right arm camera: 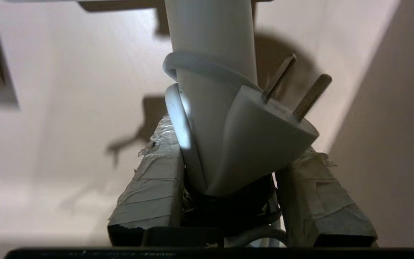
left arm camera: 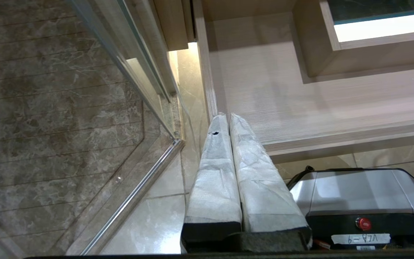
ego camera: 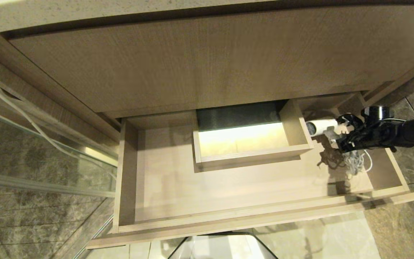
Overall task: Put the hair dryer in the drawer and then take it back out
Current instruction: Put it into the drawer
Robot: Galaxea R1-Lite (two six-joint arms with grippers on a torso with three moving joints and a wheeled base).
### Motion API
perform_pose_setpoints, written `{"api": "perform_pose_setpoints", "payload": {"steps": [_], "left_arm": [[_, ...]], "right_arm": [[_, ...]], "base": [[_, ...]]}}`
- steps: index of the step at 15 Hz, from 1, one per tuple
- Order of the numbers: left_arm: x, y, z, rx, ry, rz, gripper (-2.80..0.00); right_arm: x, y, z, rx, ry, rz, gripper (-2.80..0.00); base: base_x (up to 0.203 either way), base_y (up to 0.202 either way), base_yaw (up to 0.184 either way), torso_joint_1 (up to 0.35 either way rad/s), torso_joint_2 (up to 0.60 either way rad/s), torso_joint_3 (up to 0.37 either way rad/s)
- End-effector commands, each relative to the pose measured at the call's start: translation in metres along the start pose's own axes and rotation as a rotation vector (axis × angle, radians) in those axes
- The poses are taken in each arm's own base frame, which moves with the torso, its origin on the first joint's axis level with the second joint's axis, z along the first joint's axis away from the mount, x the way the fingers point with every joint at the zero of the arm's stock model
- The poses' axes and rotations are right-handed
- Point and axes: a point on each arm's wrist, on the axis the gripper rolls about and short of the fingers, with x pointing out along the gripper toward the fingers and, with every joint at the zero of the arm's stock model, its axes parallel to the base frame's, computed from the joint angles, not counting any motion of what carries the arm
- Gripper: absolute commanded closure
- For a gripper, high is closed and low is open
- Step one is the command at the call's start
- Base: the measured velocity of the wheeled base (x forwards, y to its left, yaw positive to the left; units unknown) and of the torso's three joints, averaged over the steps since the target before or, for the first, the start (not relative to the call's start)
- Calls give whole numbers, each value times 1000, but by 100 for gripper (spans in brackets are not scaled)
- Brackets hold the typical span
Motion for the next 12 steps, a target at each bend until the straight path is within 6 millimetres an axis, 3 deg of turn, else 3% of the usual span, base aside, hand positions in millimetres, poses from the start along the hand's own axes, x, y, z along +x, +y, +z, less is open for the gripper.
{"api": "perform_pose_setpoints", "payload": {"steps": [1, 4, 6, 9, 10, 12], "left_arm": [[0, 0, 0, -1, 1, -1, 0], [0, 0, 0, -1, -1, -1, 0], [0, 0, 0, -1, -1, -2, 0], [0, 0, 0, -1, -2, -1, 0], [0, 0, 0, -1, -1, -1, 0], [0, 0, 0, -1, -1, -1, 0]], "right_arm": [[21, 11, -14, -8, 23, 23, -280], [21, 15, -6, -26, -36, 6, -280], [-4, 11, 11, -30, -72, -13, -280], [-18, 10, 16, -10, -77, -13, -280], [-40, 7, 29, 0, -107, -27, -280], [-114, -1, 68, 11, -225, -78, -280]], "base": [[0, 0, 0, 0, 0, 0], [0, 0, 0, 0, 0, 0], [0, 0, 0, 0, 0, 0], [0, 0, 0, 0, 0, 0], [0, 0, 0, 0, 0, 0], [0, 0, 0, 0, 0, 0]]}}
